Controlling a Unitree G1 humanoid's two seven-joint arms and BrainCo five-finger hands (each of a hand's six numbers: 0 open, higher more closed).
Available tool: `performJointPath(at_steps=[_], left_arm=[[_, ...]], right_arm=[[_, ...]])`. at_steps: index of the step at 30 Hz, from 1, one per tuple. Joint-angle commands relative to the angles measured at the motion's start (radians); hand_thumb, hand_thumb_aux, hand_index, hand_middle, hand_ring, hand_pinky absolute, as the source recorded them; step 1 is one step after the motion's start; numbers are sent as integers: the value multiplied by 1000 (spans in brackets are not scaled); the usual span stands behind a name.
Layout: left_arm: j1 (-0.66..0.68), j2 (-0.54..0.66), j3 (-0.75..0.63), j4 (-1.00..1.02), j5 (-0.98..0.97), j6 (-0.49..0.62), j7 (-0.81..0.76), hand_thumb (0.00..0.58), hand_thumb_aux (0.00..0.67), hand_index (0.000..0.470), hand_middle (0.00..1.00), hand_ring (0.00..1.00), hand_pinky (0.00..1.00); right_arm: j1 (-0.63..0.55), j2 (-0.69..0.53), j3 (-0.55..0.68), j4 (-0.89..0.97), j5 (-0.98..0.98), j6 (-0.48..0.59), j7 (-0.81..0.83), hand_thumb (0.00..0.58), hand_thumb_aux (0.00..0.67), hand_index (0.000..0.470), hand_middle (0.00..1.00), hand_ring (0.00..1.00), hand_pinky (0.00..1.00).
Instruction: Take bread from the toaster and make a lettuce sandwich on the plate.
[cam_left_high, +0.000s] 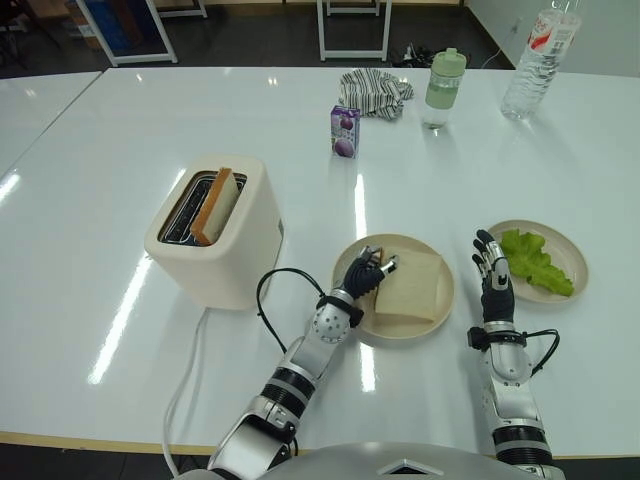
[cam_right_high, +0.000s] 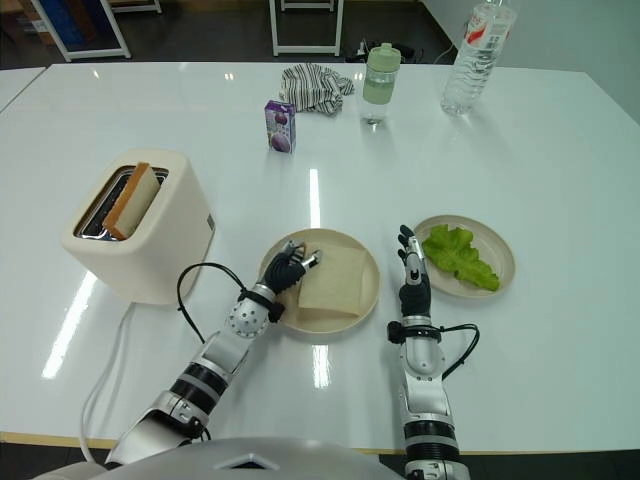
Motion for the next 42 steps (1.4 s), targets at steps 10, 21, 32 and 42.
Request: performJointPath(at_steps=[10, 21, 32, 42], left_arm=[[94, 161, -46, -448, 454, 326, -7, 0, 0, 0, 0, 0, 0], [199, 41, 168, -510, -211, 36, -71, 0, 0, 0, 0, 0, 0], [184, -76, 340, -309, -612, -143, -229, 0, 0, 0, 0, 0, 0], [195, -80, 324, -260, -552, -145, -222, 0, 0, 0, 0, 0, 0]], right_arm=[[1, 0, -1, -9, -3, 17, -1, 0, 0, 0, 0, 0, 0], [17, -77, -23, -181, -238, -35, -101, 0, 0, 0, 0, 0, 0], [-182, -570, -80, 71, -843, 132, -355, 0, 0, 0, 0, 0, 0], [-460, -703, 254, 753, -1013, 179, -497, 0, 0, 0, 0, 0, 0]])
